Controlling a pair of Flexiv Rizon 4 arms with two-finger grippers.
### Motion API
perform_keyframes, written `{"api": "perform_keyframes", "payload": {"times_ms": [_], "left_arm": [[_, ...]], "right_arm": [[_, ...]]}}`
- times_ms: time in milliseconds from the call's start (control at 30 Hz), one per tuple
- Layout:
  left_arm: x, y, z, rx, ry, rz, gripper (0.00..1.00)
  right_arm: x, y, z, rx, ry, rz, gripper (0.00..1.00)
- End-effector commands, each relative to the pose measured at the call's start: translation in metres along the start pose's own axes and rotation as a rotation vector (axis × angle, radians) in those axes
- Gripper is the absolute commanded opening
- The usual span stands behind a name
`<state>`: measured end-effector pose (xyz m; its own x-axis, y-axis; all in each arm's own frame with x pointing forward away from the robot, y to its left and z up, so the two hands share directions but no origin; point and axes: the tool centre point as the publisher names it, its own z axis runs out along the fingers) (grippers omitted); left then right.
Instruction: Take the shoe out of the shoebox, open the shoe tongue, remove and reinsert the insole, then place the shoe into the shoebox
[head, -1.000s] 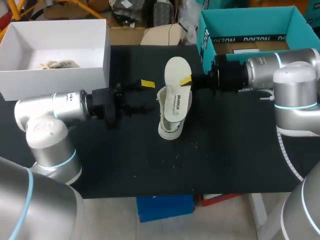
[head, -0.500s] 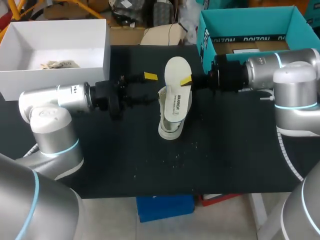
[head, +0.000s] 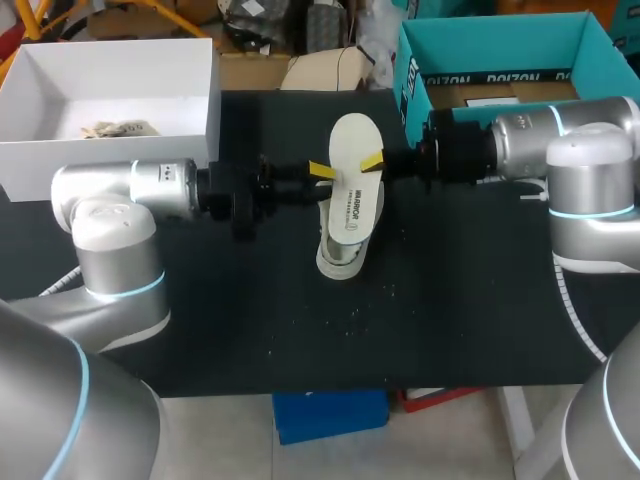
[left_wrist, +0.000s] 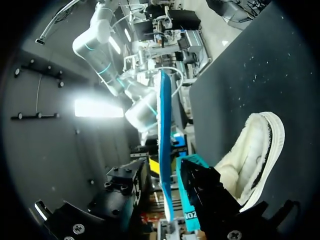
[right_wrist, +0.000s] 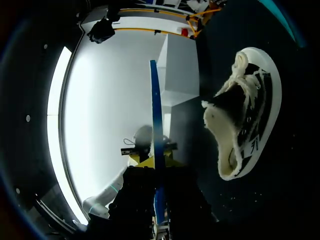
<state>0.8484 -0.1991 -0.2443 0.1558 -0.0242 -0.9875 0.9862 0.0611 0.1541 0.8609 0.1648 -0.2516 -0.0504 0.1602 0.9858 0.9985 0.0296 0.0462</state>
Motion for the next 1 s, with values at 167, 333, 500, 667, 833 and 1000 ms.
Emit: {"api": "perform_keyframes", "payload": {"times_ms": [167, 333, 500, 667, 833, 1000], "left_arm": [[0.002, 0.006, 0.02, 0.041, 0.012, 0.011, 0.42], [0.004, 0.006, 0.029, 0.067, 0.025, 0.015, 0.4], [0.007, 0.008, 0.035, 0.077, 0.035, 0.018, 0.36], [0.008, 0.01, 0.038, 0.079, 0.039, 0.017, 0.29], [0.01, 0.01, 0.042, 0.09, 0.042, 0.015, 0.17], [0.011, 0.01, 0.045, 0.096, 0.043, 0.015, 0.0]], "right_arm": [[0.0, 0.0, 0.001, -0.001, -0.002, 0.001, 0.0], [0.0, 0.0, 0.001, -0.001, -0.002, 0.001, 0.0], [0.0, 0.0, 0.001, -0.001, -0.002, 0.001, 0.0], [0.0, 0.0, 0.001, -0.001, -0.002, 0.001, 0.0], [0.0, 0.0, 0.001, -0.001, -0.002, 0.001, 0.0], [0.0, 0.0, 0.001, -0.001, -0.002, 0.001, 0.0]]}}
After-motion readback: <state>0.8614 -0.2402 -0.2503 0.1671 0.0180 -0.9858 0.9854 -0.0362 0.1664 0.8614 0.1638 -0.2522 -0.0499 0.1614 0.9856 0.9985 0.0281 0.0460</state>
